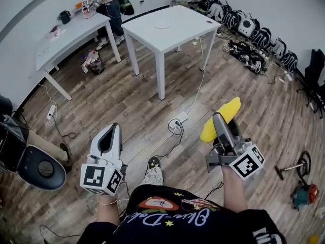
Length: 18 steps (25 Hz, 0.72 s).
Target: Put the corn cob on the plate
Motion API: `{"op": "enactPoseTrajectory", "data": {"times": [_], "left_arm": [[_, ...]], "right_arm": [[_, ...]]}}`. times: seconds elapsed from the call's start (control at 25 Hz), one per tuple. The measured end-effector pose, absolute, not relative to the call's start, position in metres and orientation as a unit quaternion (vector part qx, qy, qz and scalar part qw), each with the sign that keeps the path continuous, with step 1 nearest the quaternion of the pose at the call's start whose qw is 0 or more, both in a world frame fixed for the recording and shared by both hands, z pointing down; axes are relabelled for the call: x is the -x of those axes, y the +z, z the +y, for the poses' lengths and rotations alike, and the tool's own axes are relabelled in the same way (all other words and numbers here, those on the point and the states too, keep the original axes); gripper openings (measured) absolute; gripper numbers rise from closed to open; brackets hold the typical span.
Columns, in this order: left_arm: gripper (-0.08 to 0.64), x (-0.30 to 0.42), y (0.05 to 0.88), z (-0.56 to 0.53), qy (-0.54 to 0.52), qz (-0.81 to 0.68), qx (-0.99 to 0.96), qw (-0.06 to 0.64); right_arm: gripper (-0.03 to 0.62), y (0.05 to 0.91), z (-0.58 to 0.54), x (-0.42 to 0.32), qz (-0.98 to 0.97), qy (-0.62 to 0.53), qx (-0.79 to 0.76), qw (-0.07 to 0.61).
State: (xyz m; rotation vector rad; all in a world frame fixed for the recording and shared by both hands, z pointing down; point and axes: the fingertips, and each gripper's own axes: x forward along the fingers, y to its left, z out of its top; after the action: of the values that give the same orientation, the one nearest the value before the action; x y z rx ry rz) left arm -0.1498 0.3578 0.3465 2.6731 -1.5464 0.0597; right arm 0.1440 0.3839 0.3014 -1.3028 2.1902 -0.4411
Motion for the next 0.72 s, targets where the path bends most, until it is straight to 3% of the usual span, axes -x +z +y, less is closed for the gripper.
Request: {"op": "enactPoseTrajectory", "data": {"times": [0.72], "left_arm": [[-0.011, 0.186, 0.350, 0.074, 0.008, -0.470, -0.882, 0.040]], "right_arm": [[0.264, 0.300, 0.105, -0.094, 0.804, -0.166, 0.508, 0.260]]}}
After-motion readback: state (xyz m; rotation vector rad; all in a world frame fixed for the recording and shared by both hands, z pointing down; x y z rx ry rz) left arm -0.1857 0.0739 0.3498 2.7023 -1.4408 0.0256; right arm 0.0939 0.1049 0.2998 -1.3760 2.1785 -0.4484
